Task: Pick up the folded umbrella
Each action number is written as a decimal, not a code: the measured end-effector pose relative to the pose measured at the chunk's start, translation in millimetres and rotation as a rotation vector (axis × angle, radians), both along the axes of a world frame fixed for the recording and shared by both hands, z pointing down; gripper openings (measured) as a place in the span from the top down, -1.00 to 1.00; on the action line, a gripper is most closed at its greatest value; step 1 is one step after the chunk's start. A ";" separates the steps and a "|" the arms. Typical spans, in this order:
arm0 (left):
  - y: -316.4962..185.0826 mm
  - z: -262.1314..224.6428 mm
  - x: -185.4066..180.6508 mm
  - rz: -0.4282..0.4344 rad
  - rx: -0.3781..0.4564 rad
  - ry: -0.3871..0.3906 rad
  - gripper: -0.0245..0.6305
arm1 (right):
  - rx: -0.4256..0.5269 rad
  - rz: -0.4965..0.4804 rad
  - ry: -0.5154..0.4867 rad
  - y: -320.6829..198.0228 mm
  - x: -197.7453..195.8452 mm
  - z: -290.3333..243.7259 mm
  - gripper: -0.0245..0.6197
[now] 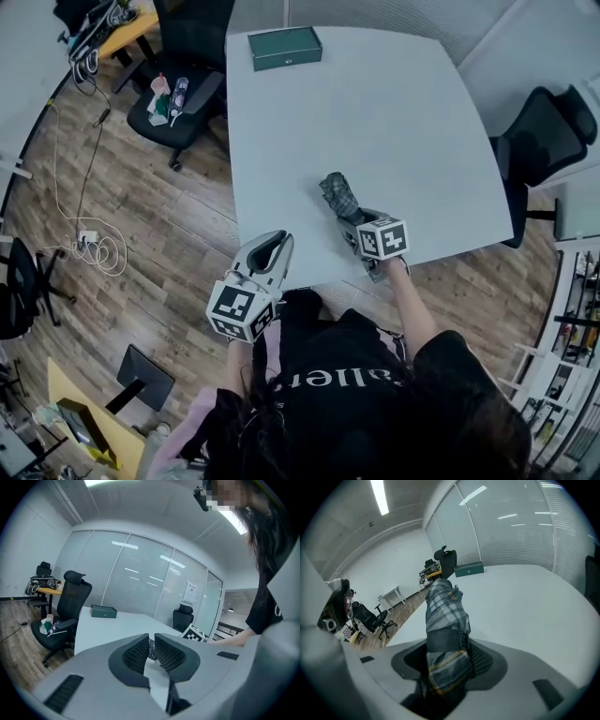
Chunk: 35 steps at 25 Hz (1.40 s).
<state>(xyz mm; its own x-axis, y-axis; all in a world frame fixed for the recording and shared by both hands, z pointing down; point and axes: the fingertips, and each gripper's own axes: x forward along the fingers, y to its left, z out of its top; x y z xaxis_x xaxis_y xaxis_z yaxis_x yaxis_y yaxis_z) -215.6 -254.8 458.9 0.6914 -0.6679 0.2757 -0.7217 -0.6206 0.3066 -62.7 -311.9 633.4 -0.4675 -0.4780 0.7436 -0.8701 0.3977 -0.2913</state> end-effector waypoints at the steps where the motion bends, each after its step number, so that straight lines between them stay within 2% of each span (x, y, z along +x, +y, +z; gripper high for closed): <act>1: 1.0 0.1 2.6 0.007 -0.001 0.001 0.76 | 0.001 0.012 -0.026 5.5 -0.8 -6.0 0.22; 7: 10.5 -2.5 21.0 0.032 0.009 0.003 0.76 | 0.036 0.079 -0.166 41.5 3.0 -49.5 0.22; 17: 48.3 -15.7 60.0 0.047 0.035 -0.002 0.76 | 0.081 0.104 -0.255 109.2 29.1 -94.9 0.22; 35: 203.1 -23.9 125.8 0.092 0.054 -0.060 0.76 | 0.160 0.123 -0.365 259.7 72.9 -131.4 0.22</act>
